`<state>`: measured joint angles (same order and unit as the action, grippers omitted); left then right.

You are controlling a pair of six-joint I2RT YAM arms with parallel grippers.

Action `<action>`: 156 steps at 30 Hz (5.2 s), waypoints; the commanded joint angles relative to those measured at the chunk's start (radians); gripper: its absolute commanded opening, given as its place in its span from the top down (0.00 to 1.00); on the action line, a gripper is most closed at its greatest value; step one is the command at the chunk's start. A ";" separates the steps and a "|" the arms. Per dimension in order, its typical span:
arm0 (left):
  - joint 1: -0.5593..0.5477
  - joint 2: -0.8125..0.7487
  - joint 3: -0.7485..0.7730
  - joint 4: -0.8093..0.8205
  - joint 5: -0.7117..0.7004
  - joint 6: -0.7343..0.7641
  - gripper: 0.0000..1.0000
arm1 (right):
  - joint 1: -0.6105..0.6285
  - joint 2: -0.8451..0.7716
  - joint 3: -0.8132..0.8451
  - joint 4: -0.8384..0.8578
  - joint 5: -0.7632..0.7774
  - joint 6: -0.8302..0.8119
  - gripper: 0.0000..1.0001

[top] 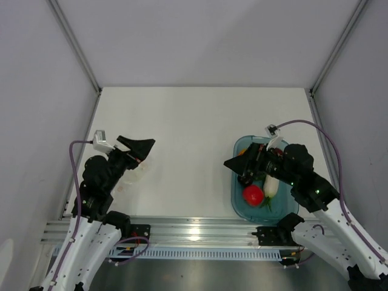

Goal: Place the food in the zip-top bag and seal the zipper
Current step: Pick up the zipper food storage bag at the center of the board.

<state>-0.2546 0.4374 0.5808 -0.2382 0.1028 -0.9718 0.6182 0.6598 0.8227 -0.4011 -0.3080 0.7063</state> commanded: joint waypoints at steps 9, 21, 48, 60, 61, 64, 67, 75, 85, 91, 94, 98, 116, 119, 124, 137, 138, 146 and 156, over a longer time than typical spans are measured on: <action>0.012 -0.098 0.034 -0.277 -0.083 0.188 0.00 | -0.054 0.383 0.156 0.190 -0.252 -0.113 0.01; 0.023 -0.052 0.191 -0.639 -0.028 0.154 0.01 | 0.037 0.990 0.576 0.176 -0.293 -0.066 0.08; 0.023 -0.141 0.643 -0.960 -0.215 0.147 0.15 | 0.348 1.612 0.982 0.230 -0.572 -0.040 0.18; 0.023 -0.045 0.754 -1.073 -0.253 0.101 0.14 | 0.396 1.669 0.932 0.367 -0.312 0.341 0.03; 0.023 -0.042 0.755 -1.073 -0.258 0.096 0.14 | 0.399 1.669 0.929 0.366 -0.290 0.364 0.02; 0.023 -0.034 0.755 -1.090 -0.275 0.061 0.14 | 0.403 1.678 0.928 0.389 -0.203 0.422 0.02; 0.023 -0.028 0.757 -1.119 -0.285 0.048 0.14 | 0.413 1.712 0.969 0.389 -0.132 0.469 0.02; 0.023 -0.042 0.768 -1.168 -0.341 0.045 0.14 | 0.454 1.825 1.099 0.327 -0.034 0.617 0.10; 0.023 -0.006 0.789 -1.205 -0.311 0.079 0.14 | 0.457 1.871 1.073 0.390 -0.062 0.740 0.90; 0.023 0.026 0.809 -1.198 -0.291 0.094 0.14 | 0.405 1.780 0.977 0.485 -0.128 0.740 1.00; 0.023 0.034 0.809 -1.178 -0.287 0.108 0.15 | 0.342 1.646 0.854 0.531 -0.154 0.728 1.00; 0.023 0.024 0.788 -1.127 -0.239 0.133 0.16 | 0.247 1.439 0.683 0.545 -0.184 0.720 1.00; 0.023 0.063 0.504 -0.753 0.055 0.058 0.32 | -0.055 0.988 0.360 0.679 -0.364 0.883 1.00; 0.023 0.081 0.452 -0.727 0.084 -0.025 0.38 | -0.090 0.933 0.307 0.706 -0.358 0.889 1.00; 0.026 0.093 0.342 -0.649 0.176 -0.137 0.39 | -0.118 0.887 0.227 0.830 -0.364 0.975 1.00; 0.094 0.136 0.123 -0.306 0.350 -0.449 0.31 | -0.132 0.834 0.194 0.927 -0.367 1.068 1.00; 0.095 0.139 0.126 -0.294 0.347 -0.456 0.31 | -0.132 0.834 0.191 0.930 -0.368 1.073 1.00; 0.147 0.141 0.062 -0.164 0.367 -0.567 0.32 | -0.143 0.821 0.161 0.963 -0.370 1.092 1.00; 0.172 0.233 0.047 -0.041 0.382 -0.596 0.32 | -0.141 0.816 0.158 0.989 -0.375 1.108 1.00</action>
<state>-0.0971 0.6411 0.6140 -0.3740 0.4603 -1.5459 0.4801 1.5227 0.9791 0.5262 -0.6643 1.8030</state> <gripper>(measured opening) 0.678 0.003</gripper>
